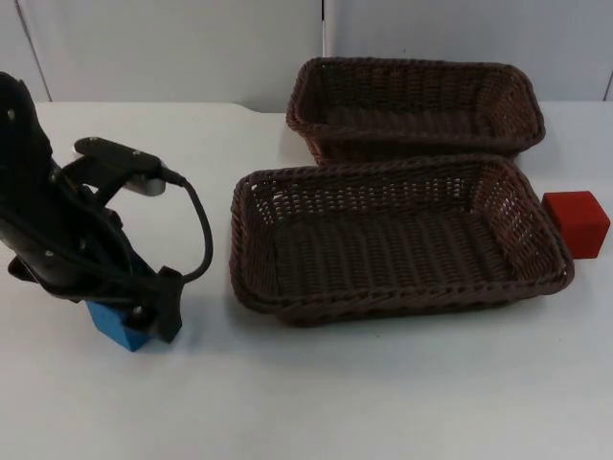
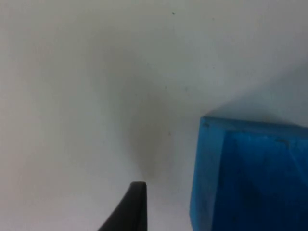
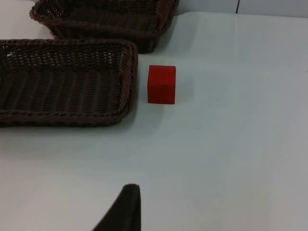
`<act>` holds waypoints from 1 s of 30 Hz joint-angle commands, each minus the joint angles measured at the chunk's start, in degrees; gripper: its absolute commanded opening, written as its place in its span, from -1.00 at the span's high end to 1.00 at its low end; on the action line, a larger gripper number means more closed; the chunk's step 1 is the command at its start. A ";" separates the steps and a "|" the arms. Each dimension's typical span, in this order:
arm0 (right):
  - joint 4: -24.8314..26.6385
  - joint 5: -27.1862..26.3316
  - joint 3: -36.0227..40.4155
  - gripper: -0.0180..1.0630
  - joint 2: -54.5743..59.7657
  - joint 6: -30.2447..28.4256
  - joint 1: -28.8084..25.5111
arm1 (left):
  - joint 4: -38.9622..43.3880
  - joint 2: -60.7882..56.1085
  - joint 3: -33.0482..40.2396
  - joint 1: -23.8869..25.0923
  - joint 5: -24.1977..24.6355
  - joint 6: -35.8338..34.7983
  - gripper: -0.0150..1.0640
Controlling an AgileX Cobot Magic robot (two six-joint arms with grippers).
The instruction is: Pick up one cube with the left hand and place it into the upper basket. Pick up one cube with the right hand and place it into the lower basket.
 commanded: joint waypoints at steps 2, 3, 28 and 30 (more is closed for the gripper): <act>0.33 -0.16 0.09 -0.98 -0.18 -0.17 -0.23 | 0.03 0.42 -0.12 -0.26 -1.29 -0.44 -0.97; 0.33 -0.16 0.09 -0.98 -0.18 -0.17 -0.23 | 0.03 0.42 -0.12 -0.26 -1.60 -0.44 -0.97; 0.33 -0.16 0.09 -0.98 -0.18 -0.17 -0.23 | -1.23 -1.99 -0.12 -0.26 2.15 -0.91 0.88; 0.33 -0.16 0.09 -0.98 -0.18 -0.17 -0.23 | -1.23 -3.89 -0.12 -0.26 3.66 -1.50 0.98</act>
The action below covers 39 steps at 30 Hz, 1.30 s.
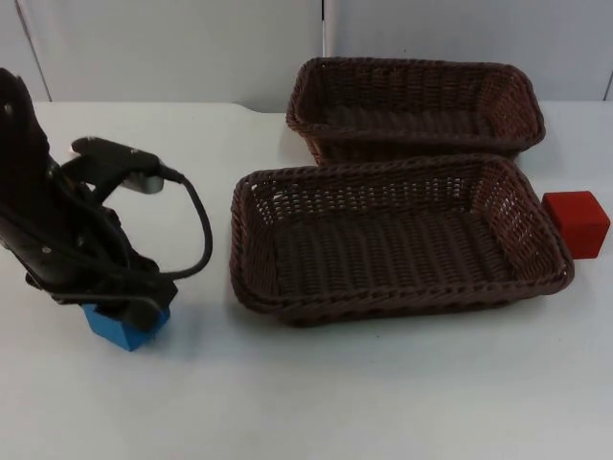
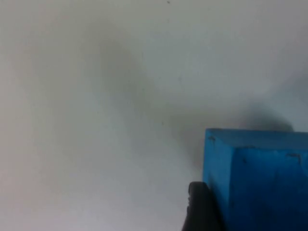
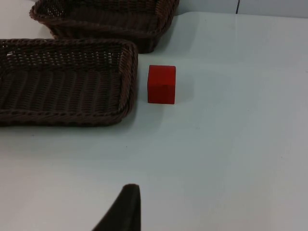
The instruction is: Pick up one cube with the left hand and place it into the upper basket. Pick up one cube with the right hand and place it into the lower basket.
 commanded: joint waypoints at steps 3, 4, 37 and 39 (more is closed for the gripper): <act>0.33 -0.16 0.09 -0.98 -0.18 -0.06 -0.23 | -0.84 -5.06 -0.12 -0.26 2.92 -2.23 0.98; 0.33 -0.16 0.09 -0.98 -0.18 -0.06 -0.23 | -0.84 -6.30 -0.12 -0.26 3.63 -2.66 0.98; 0.33 -0.16 0.09 -0.98 -0.18 -0.06 -0.23 | -1.09 -28.17 -0.12 -0.26 6.32 -4.32 0.98; 0.33 -0.16 0.09 -0.98 -0.18 -0.06 -0.23 | -1.09 -28.15 -0.12 -0.26 6.10 -4.32 0.98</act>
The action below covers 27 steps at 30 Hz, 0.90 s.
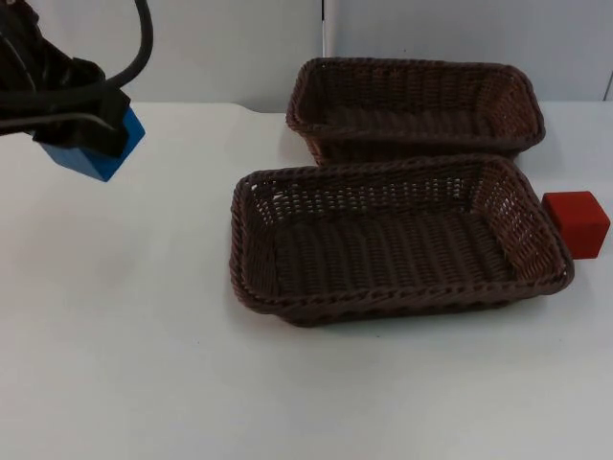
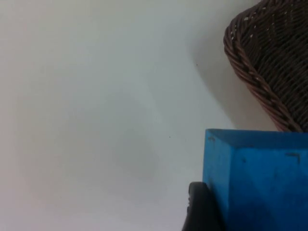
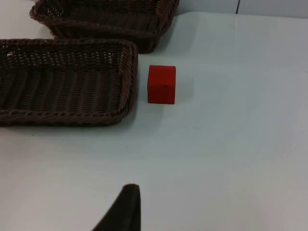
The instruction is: Pick up one cube with the left hand and place it into the upper basket. Pick up one cube with the right hand and place it into the lower basket.
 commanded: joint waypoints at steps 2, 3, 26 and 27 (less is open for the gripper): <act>0.33 -0.16 0.09 -0.98 -0.18 -0.06 -0.23 | -0.87 -0.68 -0.22 -0.26 -0.36 -0.46 0.98; 0.33 -0.16 0.09 -0.98 -0.18 -0.06 -0.23 | -0.87 -0.68 -0.22 -0.26 -0.47 -0.46 0.98; 0.33 -0.16 0.09 -0.98 -0.18 -0.06 -0.23 | -8.69 6.62 -9.21 -0.26 -3.07 -0.34 0.98; 0.33 -0.16 0.09 -0.98 -0.18 -0.06 -0.23 | -9.10 7.58 -10.44 -0.50 -3.07 -0.34 0.98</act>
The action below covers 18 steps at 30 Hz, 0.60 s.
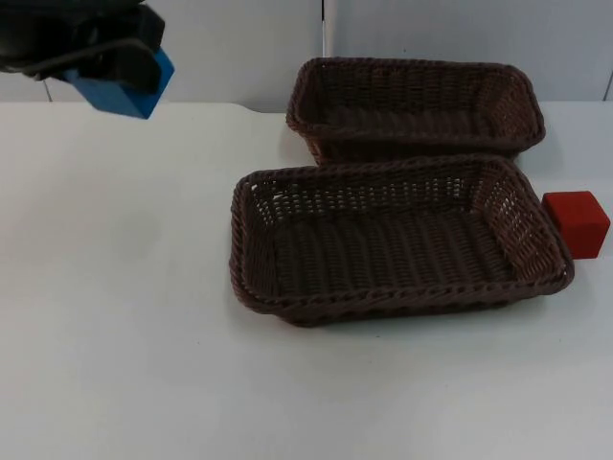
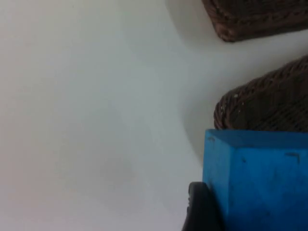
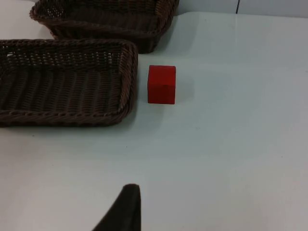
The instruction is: Pick up one cube with the left hand and place it into the upper basket. Pick up one cube with the right hand and place it into the lower basket.
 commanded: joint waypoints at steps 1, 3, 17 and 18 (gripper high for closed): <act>0.33 -0.16 0.09 -0.98 -0.18 -0.18 -0.23 | -1.53 1.41 -2.05 -0.50 -0.41 -0.34 0.98; 0.33 -0.16 0.09 -0.98 -0.18 -0.18 -0.23 | -2.01 4.32 -5.13 -1.20 -0.41 0.34 0.98; 0.33 -0.16 0.09 -0.98 -0.18 -0.18 -0.23 | -3.95 18.88 -20.39 -3.58 0.35 1.19 0.98; 0.33 -0.16 0.09 -0.98 -0.18 -0.18 -0.23 | -4.26 20.30 -21.95 -3.58 0.91 1.30 0.98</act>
